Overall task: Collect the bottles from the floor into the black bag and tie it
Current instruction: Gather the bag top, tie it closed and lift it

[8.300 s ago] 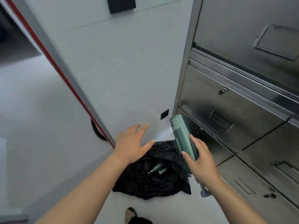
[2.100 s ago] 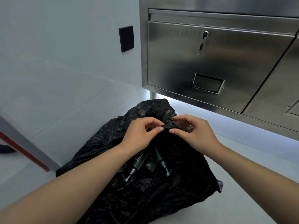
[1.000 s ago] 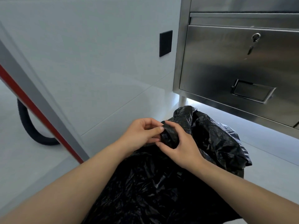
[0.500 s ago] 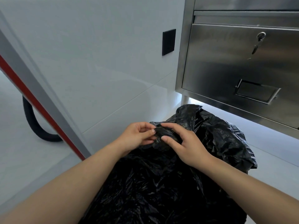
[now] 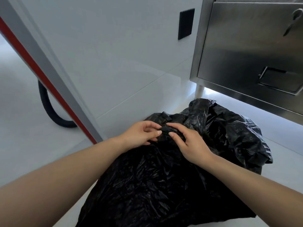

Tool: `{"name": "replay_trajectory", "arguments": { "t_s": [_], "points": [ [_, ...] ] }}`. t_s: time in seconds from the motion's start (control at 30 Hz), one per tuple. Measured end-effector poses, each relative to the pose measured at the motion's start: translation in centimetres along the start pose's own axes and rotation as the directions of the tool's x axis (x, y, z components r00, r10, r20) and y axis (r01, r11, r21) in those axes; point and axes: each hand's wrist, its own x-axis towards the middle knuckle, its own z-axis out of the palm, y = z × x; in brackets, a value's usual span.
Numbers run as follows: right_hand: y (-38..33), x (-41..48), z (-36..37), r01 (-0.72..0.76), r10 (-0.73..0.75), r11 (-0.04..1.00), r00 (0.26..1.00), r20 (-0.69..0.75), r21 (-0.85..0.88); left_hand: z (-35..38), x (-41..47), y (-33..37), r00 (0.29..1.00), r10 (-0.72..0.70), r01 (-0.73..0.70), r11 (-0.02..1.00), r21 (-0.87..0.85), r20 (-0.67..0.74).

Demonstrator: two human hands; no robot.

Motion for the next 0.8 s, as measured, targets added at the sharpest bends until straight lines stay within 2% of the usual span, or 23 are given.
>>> {"name": "replay_trajectory", "arguments": {
  "t_s": [0.17,0.33,0.43,0.57,0.7,0.8],
  "points": [
    [-0.1,-0.9,1.5,0.02,-0.02,1.0,0.999,0.024,0.011,-0.6,-4.2,-3.1,0.997,-0.054,0.057,0.996,0.068,-0.051],
    [-0.1,-3.3,4.3,0.076,-0.071,0.997,0.969,0.236,-0.011,0.3,-8.8,-8.9,0.989,-0.088,0.095,0.994,0.052,-0.123],
    [-0.4,-3.7,4.9,0.084,-0.081,0.997,0.96,0.269,0.002,1.4,-11.1,-12.0,0.978,-0.081,0.094,0.994,0.058,-0.192],
    [-0.2,-4.1,4.8,0.09,-0.088,0.996,0.968,0.234,0.001,2.2,-13.8,-15.7,0.948,-0.033,0.102,0.974,0.204,-0.316],
    [0.1,-4.5,4.9,0.071,-0.063,0.997,0.964,0.258,-0.024,0.7,-15.2,-17.4,0.897,0.169,0.051,0.878,0.475,-0.408],
    [-0.1,-4.4,5.0,0.058,-0.047,0.998,0.963,0.267,-0.034,-0.9,-15.8,-18.2,0.861,0.172,0.142,0.823,0.55,-0.479]
  ]
}}
